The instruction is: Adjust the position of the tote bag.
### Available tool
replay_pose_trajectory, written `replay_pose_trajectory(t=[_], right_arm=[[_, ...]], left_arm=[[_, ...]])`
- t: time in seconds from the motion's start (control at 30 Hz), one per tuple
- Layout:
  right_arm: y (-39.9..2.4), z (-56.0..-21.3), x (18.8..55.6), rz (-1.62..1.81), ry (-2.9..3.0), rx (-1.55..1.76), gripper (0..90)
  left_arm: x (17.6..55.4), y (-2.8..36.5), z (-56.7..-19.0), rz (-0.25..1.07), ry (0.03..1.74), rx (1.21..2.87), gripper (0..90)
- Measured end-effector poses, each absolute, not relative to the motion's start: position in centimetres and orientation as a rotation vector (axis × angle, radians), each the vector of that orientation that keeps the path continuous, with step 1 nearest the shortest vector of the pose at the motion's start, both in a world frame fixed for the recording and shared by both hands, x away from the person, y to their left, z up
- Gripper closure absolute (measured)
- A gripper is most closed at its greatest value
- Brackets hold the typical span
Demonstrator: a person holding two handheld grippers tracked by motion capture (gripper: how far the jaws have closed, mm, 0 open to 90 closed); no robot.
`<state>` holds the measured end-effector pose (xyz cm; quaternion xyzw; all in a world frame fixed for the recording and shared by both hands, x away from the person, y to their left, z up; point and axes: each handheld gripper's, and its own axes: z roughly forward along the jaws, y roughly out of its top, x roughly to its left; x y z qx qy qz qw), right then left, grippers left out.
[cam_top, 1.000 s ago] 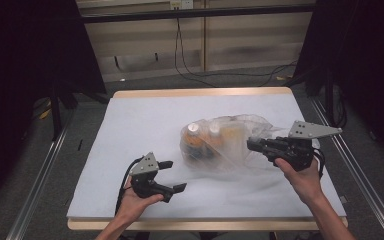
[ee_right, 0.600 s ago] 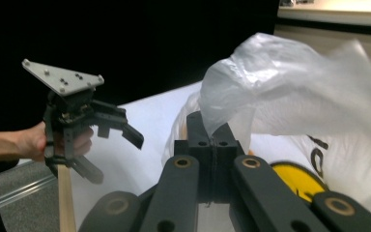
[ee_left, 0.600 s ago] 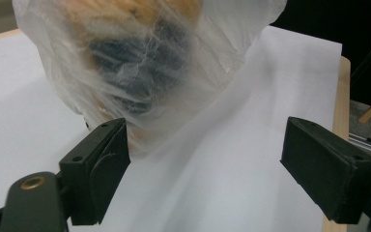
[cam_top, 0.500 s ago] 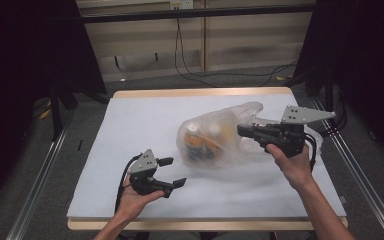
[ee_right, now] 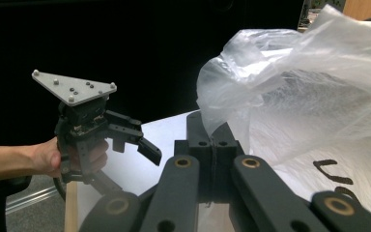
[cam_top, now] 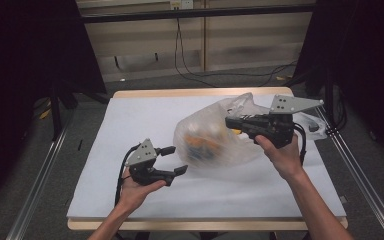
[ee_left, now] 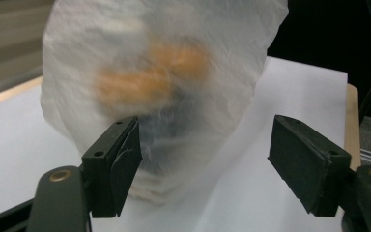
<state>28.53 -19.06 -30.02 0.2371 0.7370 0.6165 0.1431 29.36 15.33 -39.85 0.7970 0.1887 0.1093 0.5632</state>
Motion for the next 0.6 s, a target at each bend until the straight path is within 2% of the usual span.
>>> replay_pose_trajectory(t=[0.43, 0.6], right_arm=[[-17.4, -27.5, 29.2, 1.790, 2.135, 0.612, 90.0], [-16.3, -27.2, 29.6, 1.790, 2.156, 0.592, 90.0]], left_arm=[[31.9, 13.6, -35.0, 0.327, 0.379, 1.816, 28.9], [33.1, 12.5, -32.9, 0.347, 0.337, 1.800, 32.8]])
